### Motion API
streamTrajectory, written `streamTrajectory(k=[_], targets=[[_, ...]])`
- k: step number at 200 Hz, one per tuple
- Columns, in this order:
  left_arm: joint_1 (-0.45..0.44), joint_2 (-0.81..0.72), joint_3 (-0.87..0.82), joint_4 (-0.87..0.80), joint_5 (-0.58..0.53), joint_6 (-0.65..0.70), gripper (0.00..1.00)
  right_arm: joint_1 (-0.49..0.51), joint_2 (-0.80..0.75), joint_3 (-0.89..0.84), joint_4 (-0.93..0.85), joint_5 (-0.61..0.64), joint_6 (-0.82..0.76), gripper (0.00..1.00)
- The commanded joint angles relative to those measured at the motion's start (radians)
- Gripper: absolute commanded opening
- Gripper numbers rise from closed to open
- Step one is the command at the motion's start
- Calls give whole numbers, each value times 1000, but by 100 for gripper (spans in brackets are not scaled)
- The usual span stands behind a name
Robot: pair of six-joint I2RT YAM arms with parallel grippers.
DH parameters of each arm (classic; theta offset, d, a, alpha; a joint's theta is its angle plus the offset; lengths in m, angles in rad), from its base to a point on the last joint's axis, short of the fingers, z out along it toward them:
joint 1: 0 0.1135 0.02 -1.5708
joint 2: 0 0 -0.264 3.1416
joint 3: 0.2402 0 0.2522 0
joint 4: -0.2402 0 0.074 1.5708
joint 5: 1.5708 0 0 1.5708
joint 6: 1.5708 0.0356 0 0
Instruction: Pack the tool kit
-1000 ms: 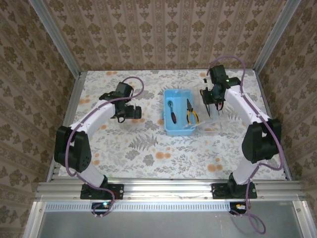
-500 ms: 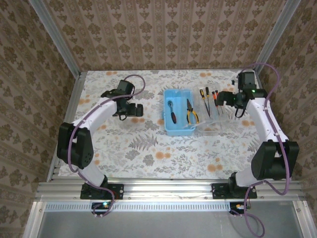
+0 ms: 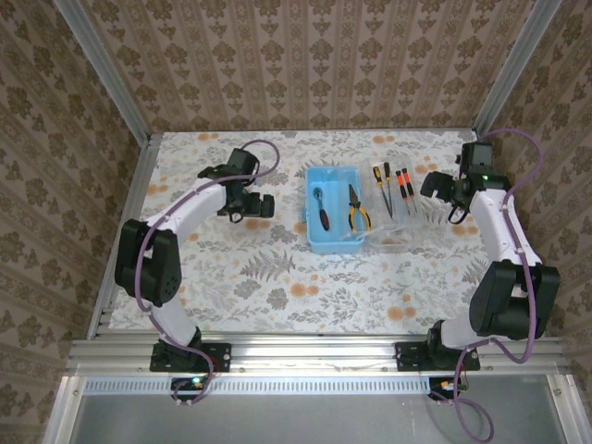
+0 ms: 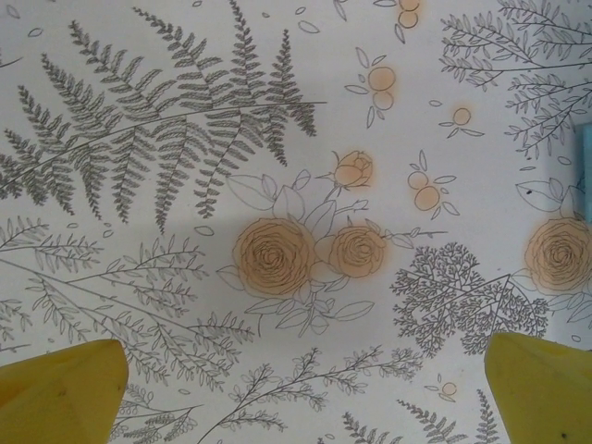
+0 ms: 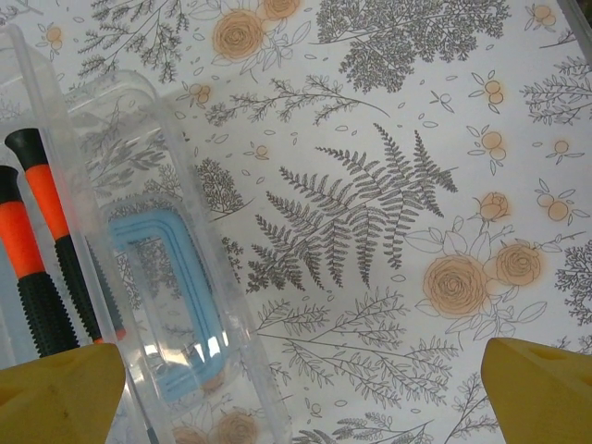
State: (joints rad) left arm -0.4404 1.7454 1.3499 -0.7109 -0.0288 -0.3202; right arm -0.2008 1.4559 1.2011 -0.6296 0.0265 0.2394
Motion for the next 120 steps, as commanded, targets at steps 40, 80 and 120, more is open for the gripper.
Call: streamTrajectory(k=[40,80,120], targets=[[-44,61,85,-16,17,13,100,-14,46,-28,44,7,15,100],[-59,114,124,-12,31,10,100,-26,63,-35,62,-5,20,100],[-73,177,163,-6,49,6,100,-30,88,-36,65,-38,15,100]])
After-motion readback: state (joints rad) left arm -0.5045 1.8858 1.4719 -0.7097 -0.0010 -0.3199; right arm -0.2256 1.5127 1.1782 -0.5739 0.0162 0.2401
